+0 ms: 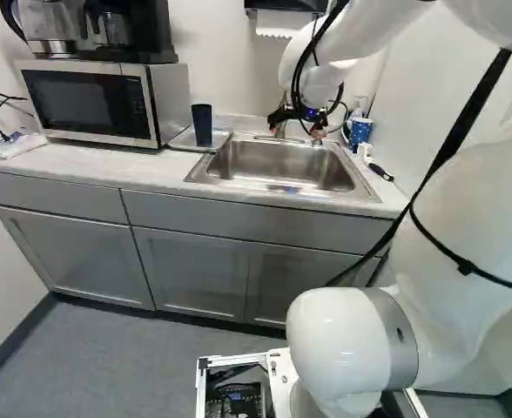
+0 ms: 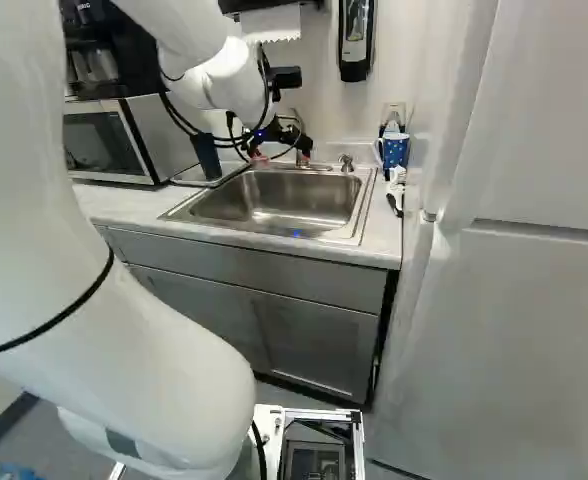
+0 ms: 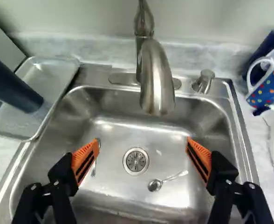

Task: Rinse the cup and place it in the tray

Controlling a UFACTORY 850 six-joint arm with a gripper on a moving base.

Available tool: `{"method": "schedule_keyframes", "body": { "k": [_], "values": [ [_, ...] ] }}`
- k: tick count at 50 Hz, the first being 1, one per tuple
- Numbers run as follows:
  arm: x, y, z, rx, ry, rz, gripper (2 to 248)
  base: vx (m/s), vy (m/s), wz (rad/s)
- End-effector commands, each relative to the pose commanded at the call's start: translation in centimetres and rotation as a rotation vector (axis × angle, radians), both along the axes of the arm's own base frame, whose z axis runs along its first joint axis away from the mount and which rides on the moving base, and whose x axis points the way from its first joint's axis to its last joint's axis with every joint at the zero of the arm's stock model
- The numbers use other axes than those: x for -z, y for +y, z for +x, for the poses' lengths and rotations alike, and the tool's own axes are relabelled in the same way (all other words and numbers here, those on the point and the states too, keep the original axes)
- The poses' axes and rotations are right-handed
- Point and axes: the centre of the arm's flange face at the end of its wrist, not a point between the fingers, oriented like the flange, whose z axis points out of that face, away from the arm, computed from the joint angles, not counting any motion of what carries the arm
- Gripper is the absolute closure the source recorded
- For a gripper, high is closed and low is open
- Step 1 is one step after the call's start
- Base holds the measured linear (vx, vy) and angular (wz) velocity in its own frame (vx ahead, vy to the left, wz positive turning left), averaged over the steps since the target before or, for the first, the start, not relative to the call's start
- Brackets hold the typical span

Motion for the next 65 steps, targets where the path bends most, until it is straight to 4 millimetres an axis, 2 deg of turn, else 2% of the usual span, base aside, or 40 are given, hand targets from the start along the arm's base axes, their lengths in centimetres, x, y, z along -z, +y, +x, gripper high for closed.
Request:
{"method": "schedule_keyframes", "body": {
  "k": [14, 65],
  "values": [
    [0.9, -0.1, -1.8, -0.001, 0.15, 0.001, 3, 0.0, 0.0, 0.0],
    [0.9, -0.1, -1.8, -0.001, 0.15, 0.0, 3, 0.0, 0.0, 0.0]
  ]
}}
